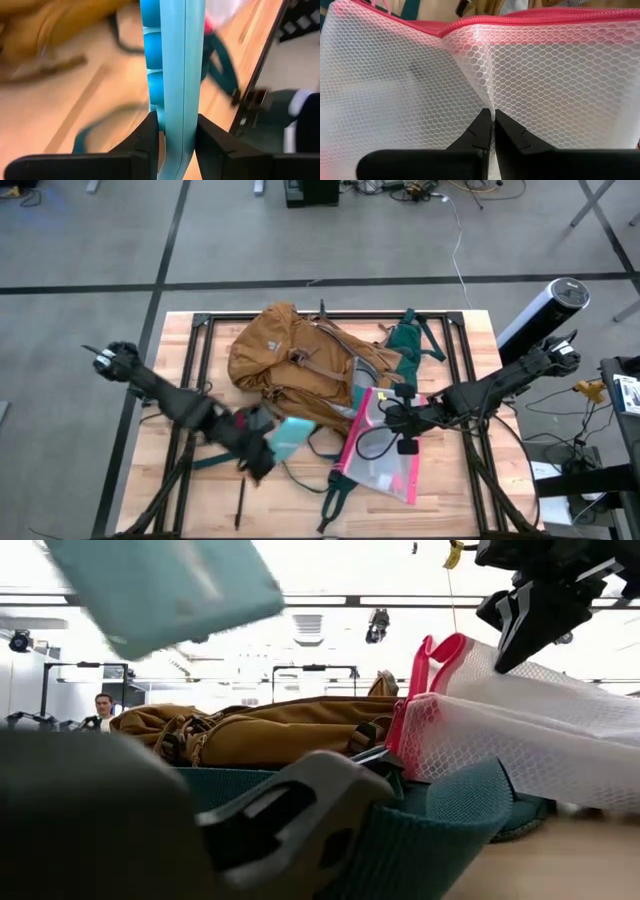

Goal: Unpack backpack
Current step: Remove the calculator from the pink zip bag

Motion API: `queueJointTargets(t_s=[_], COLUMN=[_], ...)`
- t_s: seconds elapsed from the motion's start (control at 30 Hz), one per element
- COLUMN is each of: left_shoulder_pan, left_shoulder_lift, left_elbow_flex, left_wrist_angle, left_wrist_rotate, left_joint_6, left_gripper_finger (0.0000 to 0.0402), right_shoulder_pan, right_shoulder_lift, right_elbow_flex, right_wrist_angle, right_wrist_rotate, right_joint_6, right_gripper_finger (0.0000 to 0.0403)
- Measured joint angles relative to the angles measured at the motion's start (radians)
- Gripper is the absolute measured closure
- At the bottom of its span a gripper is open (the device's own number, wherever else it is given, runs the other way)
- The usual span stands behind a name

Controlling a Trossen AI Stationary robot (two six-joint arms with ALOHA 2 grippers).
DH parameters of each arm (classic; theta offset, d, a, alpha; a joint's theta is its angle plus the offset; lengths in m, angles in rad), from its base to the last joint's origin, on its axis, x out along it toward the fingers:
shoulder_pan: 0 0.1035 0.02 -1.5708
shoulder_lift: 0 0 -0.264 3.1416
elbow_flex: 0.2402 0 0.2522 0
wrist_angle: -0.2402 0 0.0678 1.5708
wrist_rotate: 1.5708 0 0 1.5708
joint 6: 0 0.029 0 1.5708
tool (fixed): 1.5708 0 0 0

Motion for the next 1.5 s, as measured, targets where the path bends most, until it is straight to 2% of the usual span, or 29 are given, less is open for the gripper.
queueJointTargets(t_s=[0.17,0.33,0.5,0.57,0.7,0.97,1.1,1.23,1.37,1.5], left_shoulder_pan=[-0.158,-0.233,-0.246,-0.246,-0.239,-0.217,-0.214,-0.215,-0.215,-0.215], left_shoulder_lift=[0.122,0.276,0.379,0.418,0.481,0.541,0.542,0.538,0.511,0.475], left_elbow_flex=[0.094,0.185,0.178,0.156,0.107,0.001,-0.016,-0.006,0.052,0.161], left_wrist_angle=[-0.277,-0.474,-0.386,-0.33,-0.416,-0.444,-0.416,-0.408,-0.409,-0.383], left_wrist_rotate=[0.006,0.012,0.136,0.145,0.095,-0.071,-0.066,0.026,0.105,0.133], left_joint_6=[-0.172,-0.226,-0.164,-0.147,-0.18,-0.206,-0.177,-0.073,-0.058,-0.111], left_gripper_finger=[0.0326,0.0326,0.0326,0.0326,0.0326,0.0323,0.0275,0.0208,0.0155,0.0127], right_shoulder_pan=[-0.016,-0.048,-0.073,-0.075,-0.075,-0.073,-0.073,-0.073,-0.073,-0.073], right_shoulder_lift=[0.001,0.006,0.008,0.008,0.008,0.008,0.008,0.008,0.008,0.008], right_elbow_flex=[-0.019,-0.04,-0.044,-0.044,-0.044,-0.045,-0.045,-0.045,-0.045,-0.045], right_wrist_angle=[0.014,0.023,0.022,0.022,0.023,0.018,0.017,0.016,0.011,0.011], right_wrist_rotate=[0.003,0.001,0.0,0.001,-0.001,-0.008,-0.009,-0.008,-0.009,-0.009], right_joint_6=[0.003,0.004,0.02,0.02,0.03,0.055,0.061,0.059,0.055,0.046], right_gripper_finger=[0.0403,0.0403,0.0403,0.0403,0.0403,0.0403,0.0403,0.0403,0.0403,0.0403])
